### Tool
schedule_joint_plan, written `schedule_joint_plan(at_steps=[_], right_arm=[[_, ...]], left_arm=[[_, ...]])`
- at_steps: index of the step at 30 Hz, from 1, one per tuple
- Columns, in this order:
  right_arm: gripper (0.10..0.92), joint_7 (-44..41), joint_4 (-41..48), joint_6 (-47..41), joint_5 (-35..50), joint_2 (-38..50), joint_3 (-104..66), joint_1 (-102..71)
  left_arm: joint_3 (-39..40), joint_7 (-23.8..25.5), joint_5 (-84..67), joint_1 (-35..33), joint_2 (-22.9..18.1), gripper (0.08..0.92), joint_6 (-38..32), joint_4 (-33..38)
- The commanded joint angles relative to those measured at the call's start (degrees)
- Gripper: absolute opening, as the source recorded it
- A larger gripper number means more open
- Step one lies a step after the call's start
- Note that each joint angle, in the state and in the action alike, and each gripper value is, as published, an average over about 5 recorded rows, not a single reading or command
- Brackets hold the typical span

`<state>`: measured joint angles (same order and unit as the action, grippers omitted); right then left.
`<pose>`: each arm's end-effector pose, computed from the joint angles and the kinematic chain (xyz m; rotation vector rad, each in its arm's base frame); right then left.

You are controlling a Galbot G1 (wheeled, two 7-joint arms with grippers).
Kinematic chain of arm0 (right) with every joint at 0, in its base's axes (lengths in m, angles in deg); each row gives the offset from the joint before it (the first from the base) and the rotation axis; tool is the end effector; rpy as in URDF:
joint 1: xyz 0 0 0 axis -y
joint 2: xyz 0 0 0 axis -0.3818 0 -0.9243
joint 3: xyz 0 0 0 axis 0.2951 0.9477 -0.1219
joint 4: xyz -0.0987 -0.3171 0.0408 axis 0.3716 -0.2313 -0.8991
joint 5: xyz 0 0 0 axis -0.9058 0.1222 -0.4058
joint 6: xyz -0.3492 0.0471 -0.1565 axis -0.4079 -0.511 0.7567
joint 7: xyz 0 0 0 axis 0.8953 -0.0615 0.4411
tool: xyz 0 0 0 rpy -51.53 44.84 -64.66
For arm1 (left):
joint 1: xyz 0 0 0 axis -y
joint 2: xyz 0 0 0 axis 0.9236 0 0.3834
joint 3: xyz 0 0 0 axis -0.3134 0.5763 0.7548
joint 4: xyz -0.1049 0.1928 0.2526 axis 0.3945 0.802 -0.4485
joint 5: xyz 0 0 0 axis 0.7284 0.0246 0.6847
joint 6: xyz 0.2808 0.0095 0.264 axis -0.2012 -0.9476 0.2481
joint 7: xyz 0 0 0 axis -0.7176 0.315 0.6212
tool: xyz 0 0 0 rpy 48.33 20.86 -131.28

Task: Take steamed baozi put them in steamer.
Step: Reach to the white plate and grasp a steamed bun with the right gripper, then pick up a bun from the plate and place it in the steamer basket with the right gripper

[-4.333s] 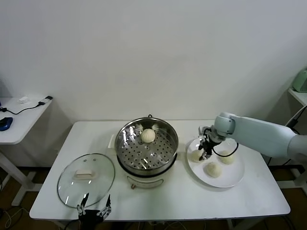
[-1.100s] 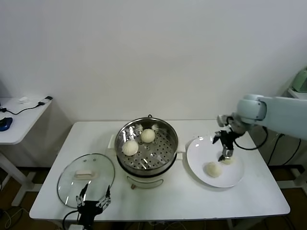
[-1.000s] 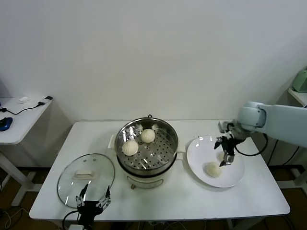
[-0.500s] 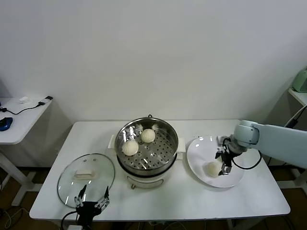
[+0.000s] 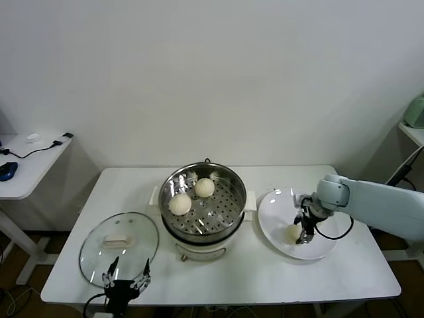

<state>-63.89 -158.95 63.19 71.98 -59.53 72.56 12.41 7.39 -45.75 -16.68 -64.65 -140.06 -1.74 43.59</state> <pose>0.5010 -0.1104 -0.2551 1.1588 -1.3951 1.1306 0.1470 0.0361 -0.3532 0.0408 -2.7984 -0.1885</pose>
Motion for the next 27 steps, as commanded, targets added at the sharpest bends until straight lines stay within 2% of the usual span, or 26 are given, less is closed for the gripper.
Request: schedule_joint_plan(at_steps=[1, 9, 17, 23, 27], right_arm=[[0.574, -0.28, -1.42, -0.19, -0.52, 0.21, 1.38, 2.39], [0.552, -4.98, -4.32, 3.99, 1.68, -1.76, 10.95, 21.26], [0.551, -12.00, -5.13, 15.20, 6.75, -15.51, 15.79, 45.38], [0.551, -12.06, -12.45, 25.49, 7.08, -24.76, 9.12, 46.61], [0.551, -12.63, -15.82, 34.06, 0.55, -29.54, 7.05, 41.68]], left_arm=[[-0.02, -0.03, 0.08, -0.48, -0.10, 0.823, 0.09, 0.39], [0.38, -0.10, 0.17, -0.97, -0.35, 0.823, 0.25, 1.17], [0.41, 0.08, 0.15, -0.53, -0.09, 0.823, 0.72, 1.90], [0.40, 0.21, 0.18, -0.31, 0.01, 0.823, 1.08, 2.25], [0.28, 0.25, 0.27, -0.49, 0.04, 0.823, 1.10, 2.49]])
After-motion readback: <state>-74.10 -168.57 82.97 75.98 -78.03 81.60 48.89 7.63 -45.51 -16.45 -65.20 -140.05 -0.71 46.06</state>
